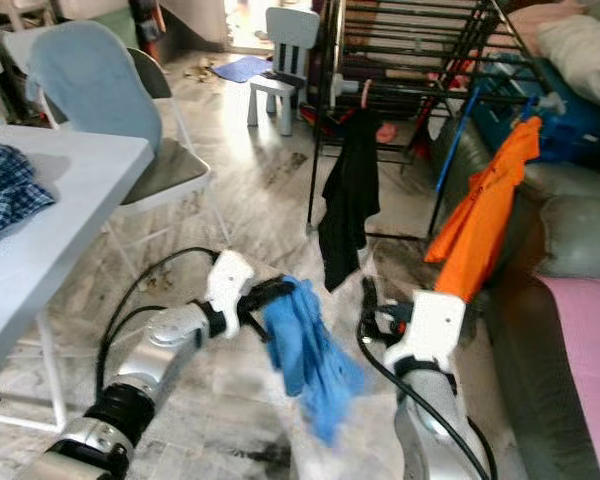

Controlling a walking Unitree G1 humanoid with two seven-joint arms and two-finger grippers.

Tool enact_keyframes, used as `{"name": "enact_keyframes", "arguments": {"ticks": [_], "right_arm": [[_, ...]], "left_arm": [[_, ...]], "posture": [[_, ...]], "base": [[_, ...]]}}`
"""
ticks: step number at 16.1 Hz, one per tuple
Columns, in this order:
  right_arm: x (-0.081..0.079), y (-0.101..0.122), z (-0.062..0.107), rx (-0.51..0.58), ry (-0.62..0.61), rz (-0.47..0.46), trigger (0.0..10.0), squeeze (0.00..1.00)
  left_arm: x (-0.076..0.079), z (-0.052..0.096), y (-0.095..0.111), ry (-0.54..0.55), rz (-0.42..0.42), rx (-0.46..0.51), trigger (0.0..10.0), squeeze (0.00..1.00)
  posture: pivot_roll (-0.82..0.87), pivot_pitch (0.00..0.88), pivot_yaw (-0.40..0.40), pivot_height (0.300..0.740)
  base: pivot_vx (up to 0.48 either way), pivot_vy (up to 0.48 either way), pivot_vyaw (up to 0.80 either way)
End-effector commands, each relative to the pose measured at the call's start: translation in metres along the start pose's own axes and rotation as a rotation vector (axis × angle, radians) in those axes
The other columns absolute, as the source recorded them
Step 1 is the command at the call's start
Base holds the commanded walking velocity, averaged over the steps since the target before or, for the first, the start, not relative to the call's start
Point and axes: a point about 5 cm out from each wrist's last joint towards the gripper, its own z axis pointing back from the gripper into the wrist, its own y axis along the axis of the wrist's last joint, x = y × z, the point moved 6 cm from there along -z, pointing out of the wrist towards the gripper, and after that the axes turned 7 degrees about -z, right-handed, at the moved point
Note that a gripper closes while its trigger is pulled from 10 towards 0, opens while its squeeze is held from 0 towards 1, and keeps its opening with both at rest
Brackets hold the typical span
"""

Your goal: Hang hanger

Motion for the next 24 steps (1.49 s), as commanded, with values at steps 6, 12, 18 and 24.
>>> {"name": "enact_keyframes", "arguments": {"ticks": [6, 12, 18, 24], "right_arm": [[0.001, 0.005, 0.0, 0.01, -0.006, 0.006, 10.0, 0.0], [0.002, 0.004, 0.0, 0.006, -0.006, 0.007, 10.0, 0.0], [0.002, 0.004, 0.0, 0.0, -0.002, 0.01, 10.0, 0.0], [0.002, 0.004, 0.0, 0.002, 0.001, 0.01, 10.0, 0.0]], "left_arm": [[0.004, -0.005, 0.013, -0.043, -0.008, 0.052, 10.0, 0.0], [0.008, -0.005, 0.012, -0.058, -0.01, 0.051, 10.0, 0.0], [0.012, -0.005, 0.011, -0.071, -0.005, 0.055, 10.0, 0.0], [0.014, -0.006, 0.011, -0.081, -0.006, 0.058, 10.0, 0.0]], "posture": [[0.04, 0.0, -0.045, 0.74], [0.04, 0.0, -0.045, 0.74], [0.04, 0.0, -0.049, 0.74], [0.04, 0.0, -0.048, 0.74]], "base": [[0.0, 0.0, -0.53], [0.0, 0.0, -0.67], [0.0, 0.0, 0.0], [0.17, 0.0, -0.13]]}}
